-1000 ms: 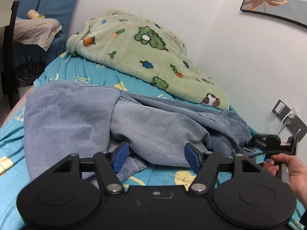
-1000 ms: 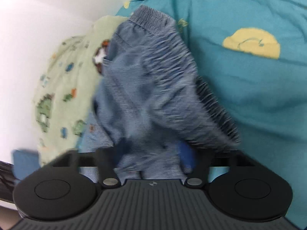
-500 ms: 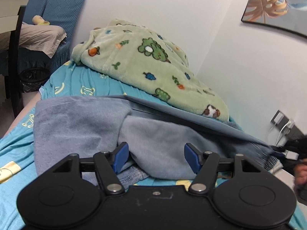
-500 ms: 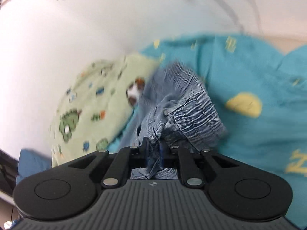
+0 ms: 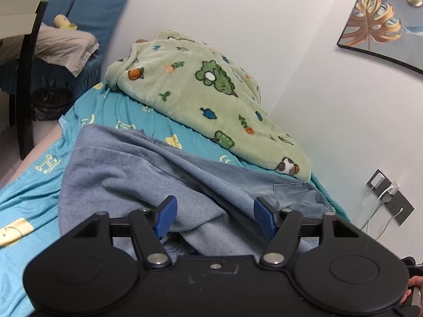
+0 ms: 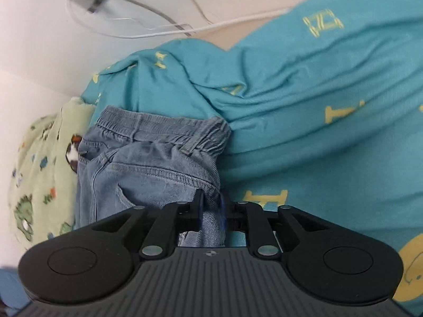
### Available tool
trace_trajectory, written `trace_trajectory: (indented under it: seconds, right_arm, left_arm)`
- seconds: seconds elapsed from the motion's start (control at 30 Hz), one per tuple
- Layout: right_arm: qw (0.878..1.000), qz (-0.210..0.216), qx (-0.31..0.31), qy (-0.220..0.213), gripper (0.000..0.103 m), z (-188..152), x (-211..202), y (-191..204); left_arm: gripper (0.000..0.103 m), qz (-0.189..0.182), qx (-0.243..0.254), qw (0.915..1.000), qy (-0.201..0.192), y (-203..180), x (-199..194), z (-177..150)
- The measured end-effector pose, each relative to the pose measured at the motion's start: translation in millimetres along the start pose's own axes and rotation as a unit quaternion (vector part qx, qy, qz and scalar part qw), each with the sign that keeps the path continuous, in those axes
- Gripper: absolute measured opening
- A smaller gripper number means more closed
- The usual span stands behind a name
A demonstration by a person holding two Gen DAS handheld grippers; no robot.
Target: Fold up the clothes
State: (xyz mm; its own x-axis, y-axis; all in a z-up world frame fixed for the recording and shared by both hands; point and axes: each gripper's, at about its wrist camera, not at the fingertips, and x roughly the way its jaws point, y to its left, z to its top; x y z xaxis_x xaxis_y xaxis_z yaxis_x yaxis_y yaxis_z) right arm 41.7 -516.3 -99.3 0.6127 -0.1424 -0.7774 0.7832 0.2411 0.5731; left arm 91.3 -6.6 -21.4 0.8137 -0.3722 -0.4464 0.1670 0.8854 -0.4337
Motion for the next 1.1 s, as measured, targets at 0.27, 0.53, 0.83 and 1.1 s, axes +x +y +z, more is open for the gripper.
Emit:
trace_trajectory:
  seconds: [0.27, 0.53, 0.83, 1.1]
  right_arm:
    - [0.994, 0.022, -0.097, -0.048, 0.058, -38.9, -29.7, 31.0]
    - [0.969, 0.151, -0.153, 0.125, 0.062, -107.0, 3.2, 59.3]
    - [0.942, 0.2, -0.137, 0.23, 0.074, -136.4, 42.8, 76.5]
    - [0.936, 0.197, -0.166, 0.24, 0.074, -147.0, 38.8, 81.3]
  left_arm:
    - [0.061, -0.001, -0.009, 0.9999, 0.014, 2.0, 4.2, -0.1]
    - [0.062, 0.009, -0.005, 0.9999, 0.013, 3.0, 6.0, -1.8]
    - [0.062, 0.028, 0.001, 0.9992, 0.028, 4.4, 18.1, -5.9]
    - [0.062, 0.042, 0.015, 0.9982, 0.041, 4.0, 24.5, -10.8]
